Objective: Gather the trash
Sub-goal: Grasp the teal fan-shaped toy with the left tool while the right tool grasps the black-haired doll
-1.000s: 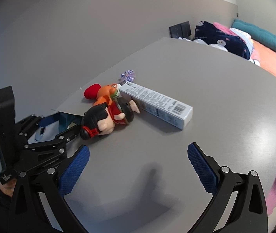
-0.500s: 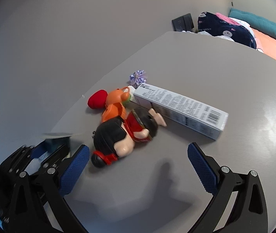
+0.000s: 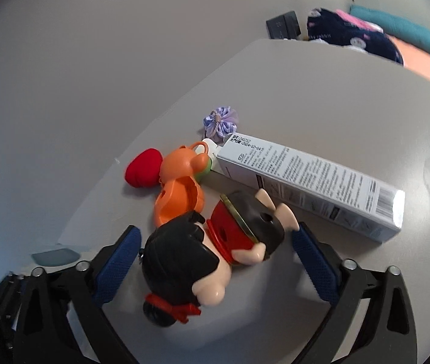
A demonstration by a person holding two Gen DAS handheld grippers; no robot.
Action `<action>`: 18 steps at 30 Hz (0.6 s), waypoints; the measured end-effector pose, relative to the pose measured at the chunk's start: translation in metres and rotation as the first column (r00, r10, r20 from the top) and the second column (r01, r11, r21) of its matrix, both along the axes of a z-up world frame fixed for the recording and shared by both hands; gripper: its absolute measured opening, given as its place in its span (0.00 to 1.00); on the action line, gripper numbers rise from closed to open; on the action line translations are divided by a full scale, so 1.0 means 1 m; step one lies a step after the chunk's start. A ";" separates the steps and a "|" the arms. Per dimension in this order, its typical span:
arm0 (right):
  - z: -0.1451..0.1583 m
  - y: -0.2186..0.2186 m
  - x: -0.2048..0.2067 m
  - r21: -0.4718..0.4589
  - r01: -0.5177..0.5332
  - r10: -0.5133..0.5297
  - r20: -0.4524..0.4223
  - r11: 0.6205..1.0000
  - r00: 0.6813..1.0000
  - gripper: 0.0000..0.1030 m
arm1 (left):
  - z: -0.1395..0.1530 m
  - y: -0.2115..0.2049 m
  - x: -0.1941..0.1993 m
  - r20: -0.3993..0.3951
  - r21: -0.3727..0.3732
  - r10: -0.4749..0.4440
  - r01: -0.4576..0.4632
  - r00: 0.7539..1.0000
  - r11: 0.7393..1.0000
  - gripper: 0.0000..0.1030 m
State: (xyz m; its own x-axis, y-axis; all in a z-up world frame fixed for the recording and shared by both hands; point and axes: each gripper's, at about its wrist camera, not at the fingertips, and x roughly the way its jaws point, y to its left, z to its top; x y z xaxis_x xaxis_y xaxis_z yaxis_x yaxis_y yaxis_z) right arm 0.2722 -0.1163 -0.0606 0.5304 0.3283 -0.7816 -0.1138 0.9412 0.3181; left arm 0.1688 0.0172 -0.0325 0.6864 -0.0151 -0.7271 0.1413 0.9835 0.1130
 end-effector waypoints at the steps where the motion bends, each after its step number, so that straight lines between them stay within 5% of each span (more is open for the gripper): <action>1: 0.001 0.002 0.000 0.005 -0.012 0.012 0.000 1.000 1.000 0.83 | 0.000 0.000 0.000 -0.002 0.002 0.001 -0.001 1.000 1.000 0.37; 18: 0.035 -0.037 -0.040 -0.021 -0.071 0.072 0.051 0.997 0.996 0.79 | 0.026 -0.037 -0.027 0.039 -0.014 -0.008 0.008 0.999 1.000 0.37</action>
State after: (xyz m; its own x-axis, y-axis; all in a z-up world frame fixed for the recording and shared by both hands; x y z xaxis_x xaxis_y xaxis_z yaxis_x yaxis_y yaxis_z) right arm 0.2317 -0.1529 -0.0260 0.5456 0.3520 -0.7606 -0.1970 0.9360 0.2918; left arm 0.1422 -0.0198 -0.0064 0.7138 -0.0305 -0.6997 0.1449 0.9839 0.1050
